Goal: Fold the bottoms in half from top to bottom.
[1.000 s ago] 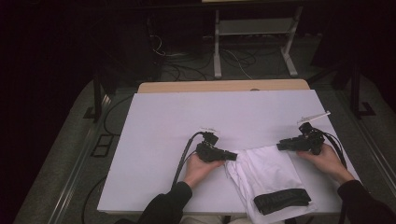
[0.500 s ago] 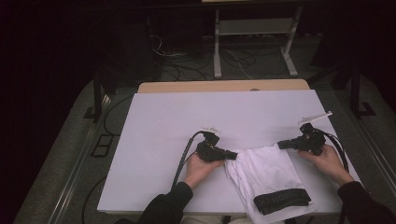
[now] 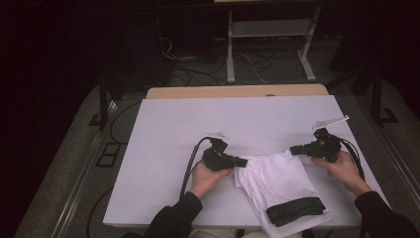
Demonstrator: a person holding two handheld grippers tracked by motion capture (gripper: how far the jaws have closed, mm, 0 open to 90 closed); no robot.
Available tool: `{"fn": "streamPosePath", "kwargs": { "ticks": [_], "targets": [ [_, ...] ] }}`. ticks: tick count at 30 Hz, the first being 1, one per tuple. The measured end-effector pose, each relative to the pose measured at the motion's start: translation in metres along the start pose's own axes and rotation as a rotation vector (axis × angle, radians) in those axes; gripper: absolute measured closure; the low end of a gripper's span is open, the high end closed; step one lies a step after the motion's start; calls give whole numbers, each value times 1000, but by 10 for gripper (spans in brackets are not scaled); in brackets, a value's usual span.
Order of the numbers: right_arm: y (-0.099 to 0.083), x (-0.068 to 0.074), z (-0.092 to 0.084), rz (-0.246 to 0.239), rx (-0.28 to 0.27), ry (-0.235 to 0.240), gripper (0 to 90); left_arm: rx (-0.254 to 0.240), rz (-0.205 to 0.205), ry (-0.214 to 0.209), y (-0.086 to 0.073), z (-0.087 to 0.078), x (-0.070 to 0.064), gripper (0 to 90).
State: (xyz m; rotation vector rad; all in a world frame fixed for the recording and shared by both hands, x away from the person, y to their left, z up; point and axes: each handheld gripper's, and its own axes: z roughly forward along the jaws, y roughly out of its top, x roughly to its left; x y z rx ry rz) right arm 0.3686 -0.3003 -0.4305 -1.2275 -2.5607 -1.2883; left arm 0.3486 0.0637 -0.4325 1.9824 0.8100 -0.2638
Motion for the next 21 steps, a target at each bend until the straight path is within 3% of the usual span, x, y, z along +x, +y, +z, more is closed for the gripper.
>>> {"fn": "streamPosePath", "kwargs": {
  "ticks": [8, 21],
  "targets": [
    [17, 5, 6, -13, -8, 12, 858, -7, 7, 43, 2, -19, 2, 846],
    [40, 17, 25, -28, -20, 47, 857, -22, -8, 89, 2, -50, 17, 846]
  ]
}}
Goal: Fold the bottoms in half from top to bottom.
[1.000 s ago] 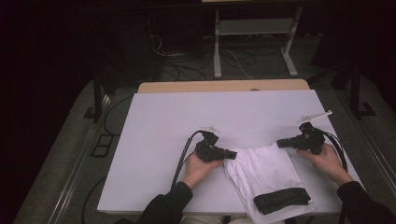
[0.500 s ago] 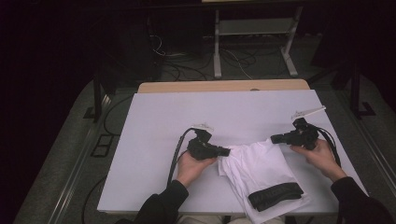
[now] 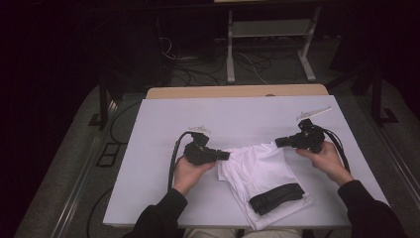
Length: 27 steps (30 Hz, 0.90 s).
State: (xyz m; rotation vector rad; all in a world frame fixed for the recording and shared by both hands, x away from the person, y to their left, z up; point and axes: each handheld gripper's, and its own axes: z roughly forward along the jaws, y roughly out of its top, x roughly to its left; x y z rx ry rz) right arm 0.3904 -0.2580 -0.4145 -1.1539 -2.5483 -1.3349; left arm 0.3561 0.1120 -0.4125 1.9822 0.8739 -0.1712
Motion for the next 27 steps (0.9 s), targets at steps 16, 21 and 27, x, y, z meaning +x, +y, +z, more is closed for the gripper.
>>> {"fn": "streamPosePath", "kwargs": {
  "ticks": [16, 21, 27],
  "targets": [
    [14, 4, 19, 4, -10, 5, 856, 15, 29, 16, 11, -18, 24, 846],
    [18, 4, 25, 14, -15, -4, 856, 61, 52, 17, 20, -19, 31, 846],
    [21, 1, 33, 47, -23, -18, 856, 75, 62, -8, 29, -20, 46, 846]
  ]
}}
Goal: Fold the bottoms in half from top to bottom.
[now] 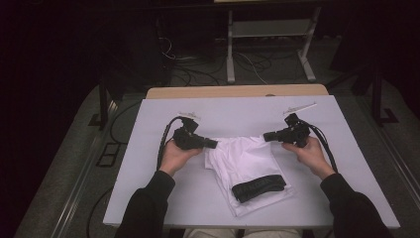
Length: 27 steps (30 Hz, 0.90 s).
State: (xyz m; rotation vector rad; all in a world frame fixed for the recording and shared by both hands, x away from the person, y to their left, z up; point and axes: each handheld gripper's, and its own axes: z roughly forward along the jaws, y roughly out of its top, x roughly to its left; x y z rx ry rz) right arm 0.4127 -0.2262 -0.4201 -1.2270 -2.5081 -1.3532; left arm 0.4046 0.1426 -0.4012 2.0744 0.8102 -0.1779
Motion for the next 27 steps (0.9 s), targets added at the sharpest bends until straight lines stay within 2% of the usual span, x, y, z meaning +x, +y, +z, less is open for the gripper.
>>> {"fn": "streamPosePath", "kwargs": {
  "ticks": [4, 15, 21, 27],
  "targets": [
    [3, -3, 4, 30, -6, -22, 856, 9, 7, -18, 7, 1, 13, 846],
    [10, -6, 11, 42, -33, -27, 856, 47, 9, -15, 25, -2, 40, 845],
    [13, -8, 13, 47, -48, -38, 856, 46, -5, 6, 30, 0, 52, 845],
    [19, -12, 14, 58, -67, -60, 857, 28, -5, 51, 38, 6, 62, 845]
  ]
}}
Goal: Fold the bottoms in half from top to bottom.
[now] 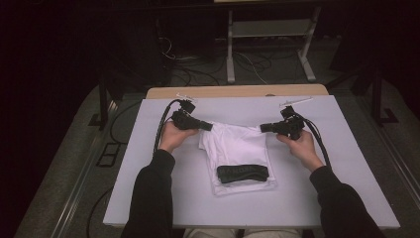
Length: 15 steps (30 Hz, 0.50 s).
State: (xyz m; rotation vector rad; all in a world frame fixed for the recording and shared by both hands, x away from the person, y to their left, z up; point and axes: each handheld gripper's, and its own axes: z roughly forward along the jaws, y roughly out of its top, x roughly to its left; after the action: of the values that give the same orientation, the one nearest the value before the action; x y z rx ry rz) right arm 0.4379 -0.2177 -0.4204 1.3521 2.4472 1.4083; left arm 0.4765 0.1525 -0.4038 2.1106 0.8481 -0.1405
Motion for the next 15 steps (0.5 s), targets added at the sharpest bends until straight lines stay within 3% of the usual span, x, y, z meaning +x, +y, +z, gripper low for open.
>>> {"fn": "streamPosePath", "kwargs": {
  "ticks": [9, 15],
  "targets": [
    [8, -8, 4, 8, -36, -44, 856, -58, -2, 51, 2, 6, 5, 844],
    [9, -13, 11, 29, -51, -44, 856, -46, 0, 71, 0, 8, 7, 837]
  ]
}}
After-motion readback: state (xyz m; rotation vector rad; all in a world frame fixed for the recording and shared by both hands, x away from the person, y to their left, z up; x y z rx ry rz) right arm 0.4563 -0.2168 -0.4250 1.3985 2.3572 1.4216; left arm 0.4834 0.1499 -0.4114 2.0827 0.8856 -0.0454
